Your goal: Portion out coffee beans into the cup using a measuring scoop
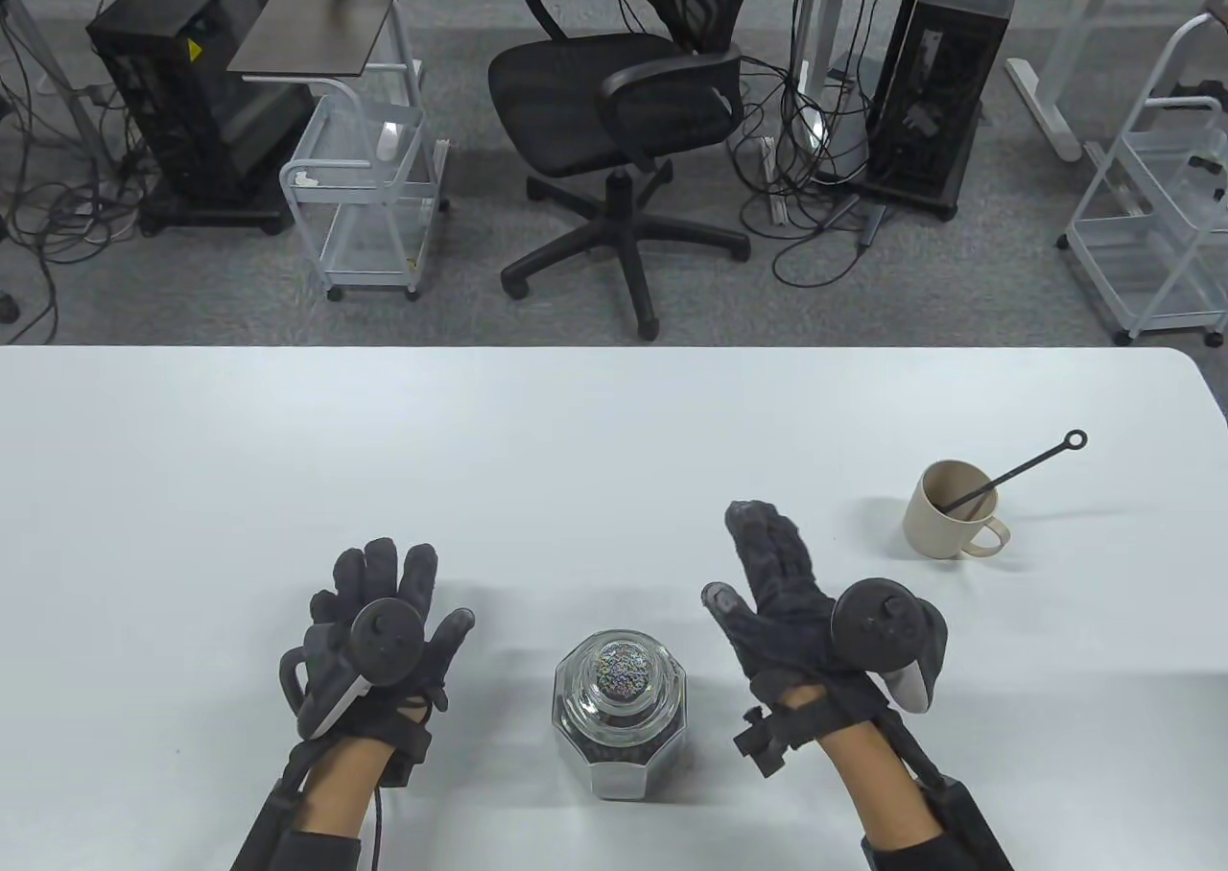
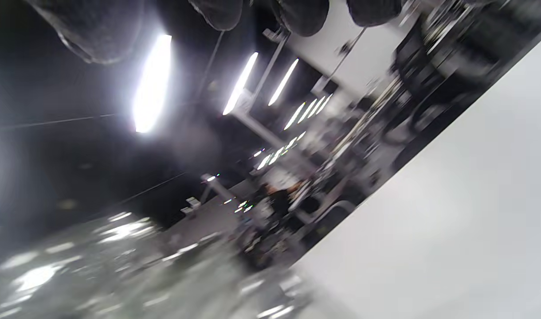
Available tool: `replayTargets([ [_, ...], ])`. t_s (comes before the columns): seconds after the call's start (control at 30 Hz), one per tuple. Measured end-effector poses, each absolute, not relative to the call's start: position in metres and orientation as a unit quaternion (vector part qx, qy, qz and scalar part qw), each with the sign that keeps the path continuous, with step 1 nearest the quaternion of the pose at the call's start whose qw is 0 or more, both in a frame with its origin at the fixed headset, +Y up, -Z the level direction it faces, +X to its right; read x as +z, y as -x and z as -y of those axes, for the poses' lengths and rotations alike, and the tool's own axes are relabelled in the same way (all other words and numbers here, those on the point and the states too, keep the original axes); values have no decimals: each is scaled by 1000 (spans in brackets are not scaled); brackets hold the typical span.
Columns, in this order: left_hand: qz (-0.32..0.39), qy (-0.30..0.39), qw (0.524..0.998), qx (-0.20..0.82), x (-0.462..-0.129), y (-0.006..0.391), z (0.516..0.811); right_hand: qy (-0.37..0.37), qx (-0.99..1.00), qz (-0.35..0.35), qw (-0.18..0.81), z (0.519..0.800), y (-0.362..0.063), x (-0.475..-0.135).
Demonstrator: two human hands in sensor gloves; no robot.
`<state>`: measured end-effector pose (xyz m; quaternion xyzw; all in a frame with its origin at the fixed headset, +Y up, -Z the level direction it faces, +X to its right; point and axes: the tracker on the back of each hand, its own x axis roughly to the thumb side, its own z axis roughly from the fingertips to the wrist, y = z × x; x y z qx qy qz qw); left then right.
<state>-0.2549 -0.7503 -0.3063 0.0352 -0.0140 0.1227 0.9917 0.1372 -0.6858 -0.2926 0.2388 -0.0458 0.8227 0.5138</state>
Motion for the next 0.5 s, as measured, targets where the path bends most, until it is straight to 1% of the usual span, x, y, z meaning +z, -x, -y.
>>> replayTargets([
  [0.03, 13, -34, 992, 124, -307, 255, 750, -280, 810, 28, 515, 686, -127, -289],
  [0.13, 14, -32, 991, 129, -307, 255, 750, -350, 804, -10, 480, 688, -102, -280],
  [0.2, 15, -33, 991, 129, -307, 255, 750, -383, 819, -7, 428, 693, -85, -273],
  [0.33, 17, -35, 990, 133, -306, 255, 749, -396, 842, 5, 367, 700, -71, -267],
  [0.43, 17, -37, 990, 135, -306, 255, 748, -398, 840, 32, 367, 701, -69, -266],
  [0.5, 18, -38, 990, 137, -306, 256, 747, -402, 842, 31, 359, 700, -68, -265],
])
